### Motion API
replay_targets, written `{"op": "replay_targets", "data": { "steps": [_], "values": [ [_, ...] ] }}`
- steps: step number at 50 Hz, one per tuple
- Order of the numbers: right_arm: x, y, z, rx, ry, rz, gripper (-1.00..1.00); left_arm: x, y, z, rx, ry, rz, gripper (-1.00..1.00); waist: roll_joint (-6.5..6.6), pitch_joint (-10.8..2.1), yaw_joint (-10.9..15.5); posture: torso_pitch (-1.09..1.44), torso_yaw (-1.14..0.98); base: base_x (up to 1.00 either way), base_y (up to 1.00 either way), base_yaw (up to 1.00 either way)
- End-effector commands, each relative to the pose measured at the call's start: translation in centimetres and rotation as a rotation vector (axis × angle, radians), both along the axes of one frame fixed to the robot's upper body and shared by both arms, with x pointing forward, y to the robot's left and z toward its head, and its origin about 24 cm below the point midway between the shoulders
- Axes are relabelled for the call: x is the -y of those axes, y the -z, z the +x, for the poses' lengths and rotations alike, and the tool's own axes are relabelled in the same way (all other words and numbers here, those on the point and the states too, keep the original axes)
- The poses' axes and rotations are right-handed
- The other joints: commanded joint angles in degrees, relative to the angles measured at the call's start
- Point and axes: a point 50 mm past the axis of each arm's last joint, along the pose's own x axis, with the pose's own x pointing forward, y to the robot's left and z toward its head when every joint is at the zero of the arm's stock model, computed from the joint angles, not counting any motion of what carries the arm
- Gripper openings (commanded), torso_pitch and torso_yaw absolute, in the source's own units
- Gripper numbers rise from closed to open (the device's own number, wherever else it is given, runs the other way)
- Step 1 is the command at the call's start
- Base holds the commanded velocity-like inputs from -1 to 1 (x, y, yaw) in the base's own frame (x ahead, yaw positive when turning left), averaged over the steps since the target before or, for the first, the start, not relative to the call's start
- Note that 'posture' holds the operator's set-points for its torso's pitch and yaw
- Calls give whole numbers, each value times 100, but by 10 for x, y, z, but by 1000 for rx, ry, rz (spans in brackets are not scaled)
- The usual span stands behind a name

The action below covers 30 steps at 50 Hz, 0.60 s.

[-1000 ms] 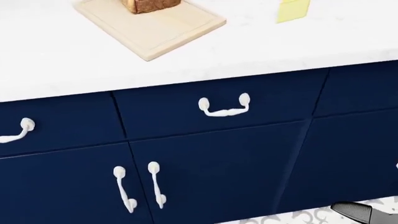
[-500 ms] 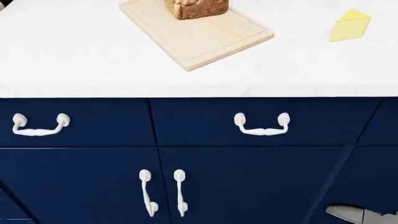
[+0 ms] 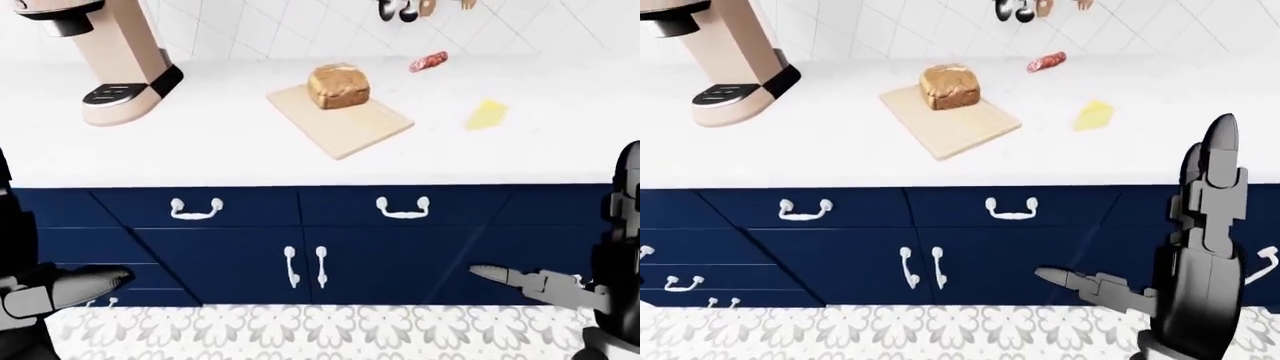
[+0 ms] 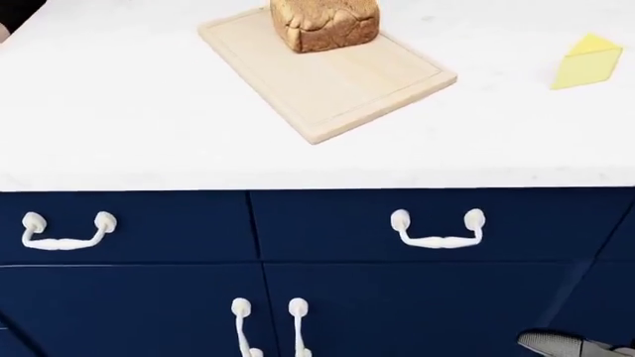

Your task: Pick up the wedge of cheese and place it on the slice of bread to prepare a simple cheese on bread dish.

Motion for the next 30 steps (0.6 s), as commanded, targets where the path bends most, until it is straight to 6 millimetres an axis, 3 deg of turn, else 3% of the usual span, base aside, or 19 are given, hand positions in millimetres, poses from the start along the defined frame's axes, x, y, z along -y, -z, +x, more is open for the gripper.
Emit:
{"op": "replay_targets", "data": {
  "steps": [1,3,4,5,7,9,14,16,18,19,21,26,28,30],
  "values": [
    [-4,-8,-3,49,-15,-23,100,1,-6,-4,39,-2,21,100,10,-21,-5,0,0,34,0,0],
    [-4,-8,-3,51,-14,-22,100,1,-6,-3,40,-3,22,100,249,-78,-40,0,0,33,0,0],
    [-4,-8,-4,54,-15,-19,100,2,-6,-4,40,-2,23,100,456,-166,-35,0,0,34,0,0],
    [-4,-8,-3,53,-13,-21,100,2,-6,-4,39,-1,23,100,319,-85,63,0,0,34,0,0],
    [-3,-7,-2,50,-2,-24,100,2,-6,-3,39,-1,24,100,379,-18,66,0,0,34,0,0],
    [-4,-7,-2,50,-7,-25,100,2,-6,-3,38,-1,23,100,314,-80,108,0,0,33,0,0],
    [-3,-8,-3,49,-1,-25,100,2,-6,-3,39,0,25,100,81,-48,157,0,0,33,0,0],
    [-4,-8,-2,49,-6,-26,100,2,-5,-3,39,-1,25,100,-74,-81,186,0,0,33,0,0],
    [-3,-8,-3,47,4,-28,100,2,-5,-3,38,-1,24,100,-368,-187,182,0,0,33,0,0],
    [-3,-8,-3,51,3,-24,100,2,-5,-3,39,-1,24,100,-263,-180,128,0,0,34,0,0],
    [-3,-9,-4,53,0,-25,100,2,-5,-3,39,-1,24,100,-298,-49,84,0,0,34,0,0],
    [-3,-8,-2,49,2,-20,100,2,-5,-3,38,-1,23,100,-133,-52,-2,0,0,31,0,0],
    [-2,-9,-2,47,11,-24,100,2,-5,-3,38,-1,23,100,-22,-40,-25,0,0,26,0,0],
    [-2,-9,-3,48,12,-23,100,2,-5,-3,38,-2,25,100,166,-82,-47,0,0,26,0,0]
  ]
}}
